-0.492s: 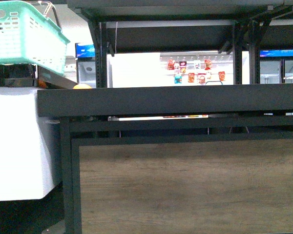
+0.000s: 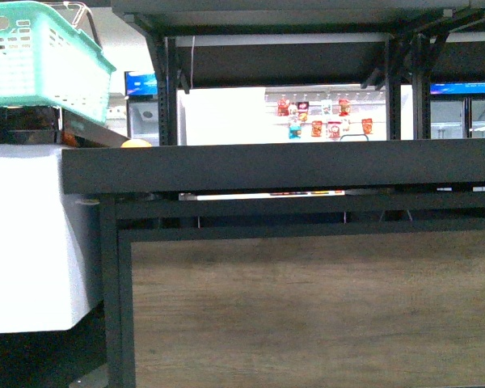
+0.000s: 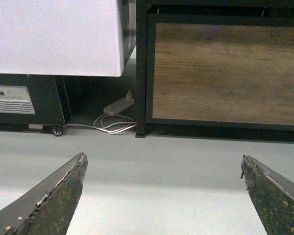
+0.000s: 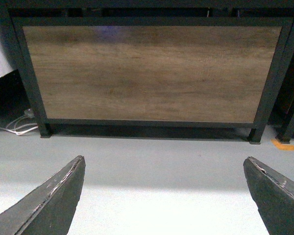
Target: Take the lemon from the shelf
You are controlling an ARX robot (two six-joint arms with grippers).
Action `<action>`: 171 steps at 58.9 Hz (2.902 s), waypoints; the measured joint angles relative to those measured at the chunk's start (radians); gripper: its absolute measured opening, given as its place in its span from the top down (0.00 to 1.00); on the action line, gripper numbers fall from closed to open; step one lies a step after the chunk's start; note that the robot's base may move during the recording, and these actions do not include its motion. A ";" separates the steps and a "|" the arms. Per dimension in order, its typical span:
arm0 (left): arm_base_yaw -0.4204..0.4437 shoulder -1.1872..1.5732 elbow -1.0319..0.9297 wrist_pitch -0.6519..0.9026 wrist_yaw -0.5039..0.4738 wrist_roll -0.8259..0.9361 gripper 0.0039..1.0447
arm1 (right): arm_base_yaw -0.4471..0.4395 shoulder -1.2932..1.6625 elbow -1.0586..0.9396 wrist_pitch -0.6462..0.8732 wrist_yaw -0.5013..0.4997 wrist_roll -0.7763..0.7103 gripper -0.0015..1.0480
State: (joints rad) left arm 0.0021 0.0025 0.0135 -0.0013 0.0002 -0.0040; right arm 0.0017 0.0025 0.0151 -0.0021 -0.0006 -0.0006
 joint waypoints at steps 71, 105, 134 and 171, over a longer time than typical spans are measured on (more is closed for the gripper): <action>0.000 0.000 0.000 0.000 0.001 0.000 0.08 | 0.000 0.000 0.000 0.000 0.000 0.000 0.07; 0.000 0.000 0.000 0.000 0.000 0.000 0.08 | 0.000 0.000 0.000 0.000 0.000 0.000 0.07; 0.000 0.000 0.000 0.000 0.000 0.000 0.08 | 0.000 0.000 0.000 0.000 0.000 0.000 0.07; 0.000 0.000 0.000 0.000 0.000 0.000 0.08 | 0.000 0.001 0.000 0.000 0.000 0.000 0.07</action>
State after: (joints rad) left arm 0.0021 0.0025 0.0135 -0.0017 -0.0002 -0.0040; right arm 0.0017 0.0032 0.0151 -0.0021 -0.0010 -0.0006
